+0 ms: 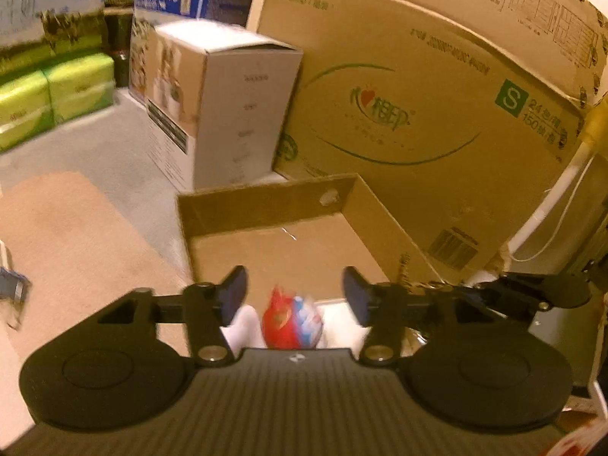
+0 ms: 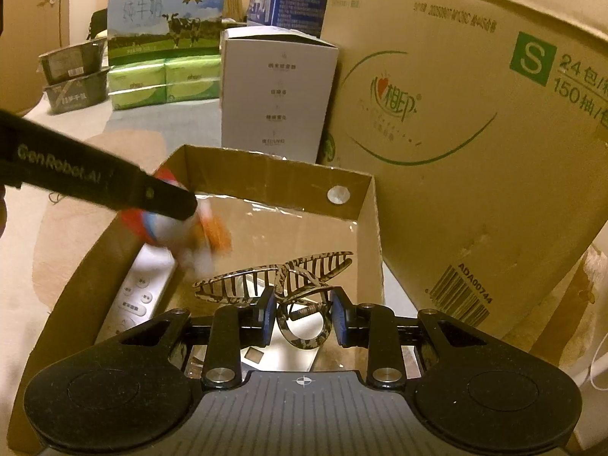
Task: Organize rigid objects
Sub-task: 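Open the left tool to drop the Doraemon figure while the right tool releases the hair clip into the box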
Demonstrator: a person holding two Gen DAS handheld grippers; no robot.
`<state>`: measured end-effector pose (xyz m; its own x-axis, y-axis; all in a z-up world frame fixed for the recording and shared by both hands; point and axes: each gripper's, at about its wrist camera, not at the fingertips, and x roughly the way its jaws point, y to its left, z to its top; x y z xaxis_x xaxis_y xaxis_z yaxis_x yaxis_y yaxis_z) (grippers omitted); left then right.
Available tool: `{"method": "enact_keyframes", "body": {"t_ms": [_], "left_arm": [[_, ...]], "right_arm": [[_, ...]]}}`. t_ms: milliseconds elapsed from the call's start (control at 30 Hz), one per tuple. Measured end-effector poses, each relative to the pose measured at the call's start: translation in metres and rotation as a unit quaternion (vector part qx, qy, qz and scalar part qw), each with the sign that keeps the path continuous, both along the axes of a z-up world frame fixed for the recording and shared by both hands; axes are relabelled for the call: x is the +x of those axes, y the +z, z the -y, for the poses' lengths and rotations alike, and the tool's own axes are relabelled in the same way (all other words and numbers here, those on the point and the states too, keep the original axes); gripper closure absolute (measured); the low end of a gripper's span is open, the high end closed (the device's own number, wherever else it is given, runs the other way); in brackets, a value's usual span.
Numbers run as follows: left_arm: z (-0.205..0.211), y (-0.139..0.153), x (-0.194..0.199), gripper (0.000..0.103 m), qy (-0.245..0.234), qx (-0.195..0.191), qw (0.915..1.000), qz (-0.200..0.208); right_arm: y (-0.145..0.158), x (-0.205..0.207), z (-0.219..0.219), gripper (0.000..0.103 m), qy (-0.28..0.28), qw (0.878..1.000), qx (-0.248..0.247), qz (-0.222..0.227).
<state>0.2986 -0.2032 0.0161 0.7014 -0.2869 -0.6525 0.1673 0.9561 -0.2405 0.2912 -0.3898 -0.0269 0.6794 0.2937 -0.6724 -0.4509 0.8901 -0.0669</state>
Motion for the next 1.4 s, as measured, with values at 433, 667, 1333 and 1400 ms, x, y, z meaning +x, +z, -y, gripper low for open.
{"method": "enact_keyframes", "body": {"t_ms": [433,667,1333,1400], "left_arm": [[-0.024,-0.002,-0.021,0.048,0.016,0.009,0.9998,-0.010],[-0.027,-0.001,-0.024,0.048,0.017,0.009,0.9998,-0.009],[-0.037,0.005,-0.037,0.044,0.026,0.013,0.9996,-0.001],[-0.038,0.007,-0.043,0.042,0.024,0.016,0.9996,0.001]], "right_arm": [[0.006,-0.001,-0.008,0.072,0.002,1.000,0.011,-0.006],[0.009,0.000,-0.008,0.072,0.002,1.000,0.016,-0.010],[0.017,-0.002,0.001,0.072,-0.023,0.999,0.044,-0.005],[0.019,-0.008,0.004,0.071,-0.030,0.998,0.048,-0.009]]}}
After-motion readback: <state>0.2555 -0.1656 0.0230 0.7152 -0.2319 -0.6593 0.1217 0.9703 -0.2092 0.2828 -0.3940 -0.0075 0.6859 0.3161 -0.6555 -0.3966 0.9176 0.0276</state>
